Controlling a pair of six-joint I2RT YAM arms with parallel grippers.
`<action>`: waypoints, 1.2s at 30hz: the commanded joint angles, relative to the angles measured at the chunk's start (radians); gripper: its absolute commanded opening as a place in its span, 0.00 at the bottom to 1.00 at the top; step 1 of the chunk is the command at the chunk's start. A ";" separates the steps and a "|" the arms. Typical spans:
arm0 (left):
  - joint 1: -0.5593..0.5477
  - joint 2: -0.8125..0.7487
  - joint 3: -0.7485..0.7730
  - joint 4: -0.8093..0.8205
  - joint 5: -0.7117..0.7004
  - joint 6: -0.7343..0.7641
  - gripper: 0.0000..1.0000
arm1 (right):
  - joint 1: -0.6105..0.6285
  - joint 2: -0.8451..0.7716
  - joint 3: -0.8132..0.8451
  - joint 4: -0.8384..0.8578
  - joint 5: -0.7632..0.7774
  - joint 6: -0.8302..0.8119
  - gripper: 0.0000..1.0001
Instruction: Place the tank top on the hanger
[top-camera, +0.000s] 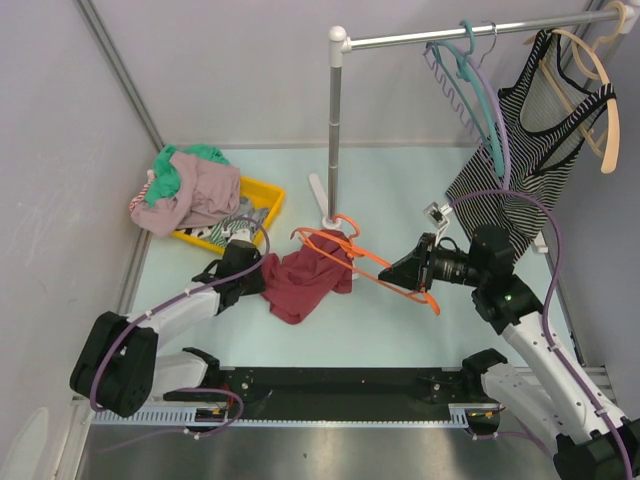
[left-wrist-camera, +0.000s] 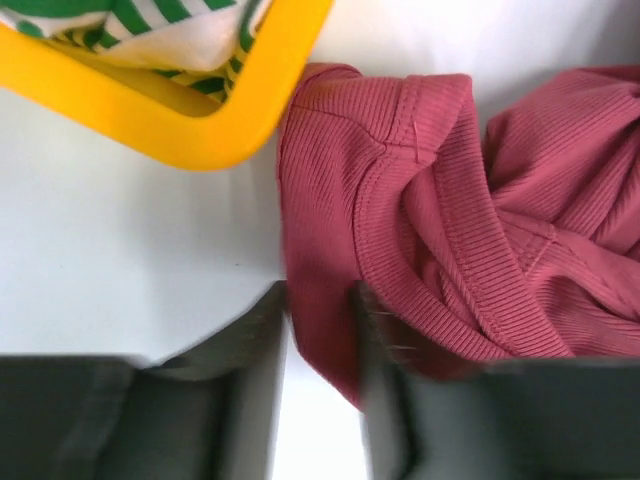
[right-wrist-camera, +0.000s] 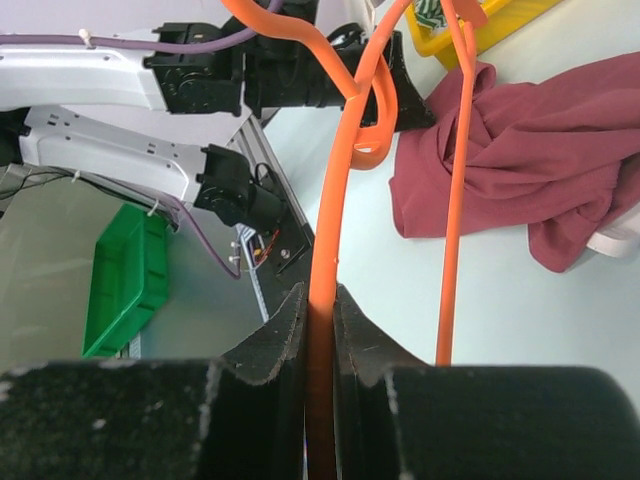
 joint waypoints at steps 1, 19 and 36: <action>0.045 -0.022 -0.013 0.053 0.021 0.011 0.27 | 0.007 -0.014 0.015 0.033 -0.073 0.006 0.00; 0.050 -0.430 -0.049 0.054 0.220 0.060 0.00 | 0.162 0.055 -0.052 0.043 0.005 -0.006 0.00; 0.052 -0.646 0.085 0.052 0.623 0.139 0.00 | 0.125 0.054 -0.031 0.135 -0.086 0.048 0.00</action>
